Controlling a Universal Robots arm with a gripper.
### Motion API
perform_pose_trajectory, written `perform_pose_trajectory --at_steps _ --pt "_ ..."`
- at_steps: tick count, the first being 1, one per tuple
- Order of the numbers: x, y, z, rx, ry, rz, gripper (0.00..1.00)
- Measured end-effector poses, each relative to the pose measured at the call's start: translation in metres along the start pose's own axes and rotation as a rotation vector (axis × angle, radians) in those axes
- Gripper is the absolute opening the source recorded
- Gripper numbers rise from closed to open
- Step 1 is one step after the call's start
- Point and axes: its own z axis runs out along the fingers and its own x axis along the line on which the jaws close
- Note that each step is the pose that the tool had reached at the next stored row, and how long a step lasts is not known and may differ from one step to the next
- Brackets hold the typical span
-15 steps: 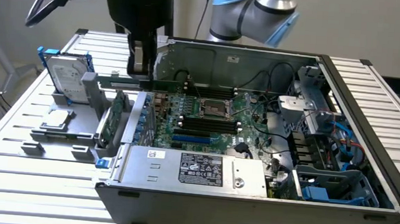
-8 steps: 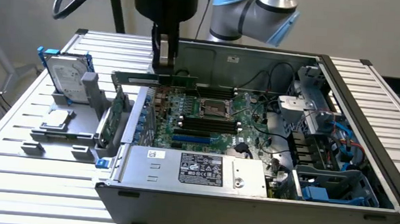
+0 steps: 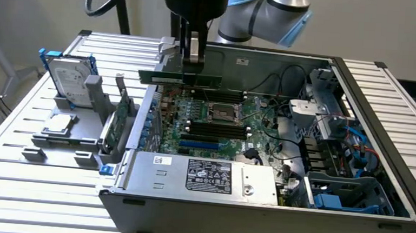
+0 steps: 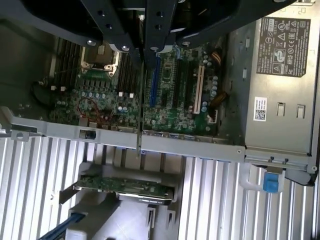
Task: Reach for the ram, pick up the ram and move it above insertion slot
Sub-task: 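Pick up the ram and move it above insertion slot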
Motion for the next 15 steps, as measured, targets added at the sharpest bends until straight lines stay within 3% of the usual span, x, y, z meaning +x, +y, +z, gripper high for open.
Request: perform_pose_trajectory --at_steps 15 --pt "-0.034 -0.0448 0.0041 -0.0003 0.0046 0.000 0.14"
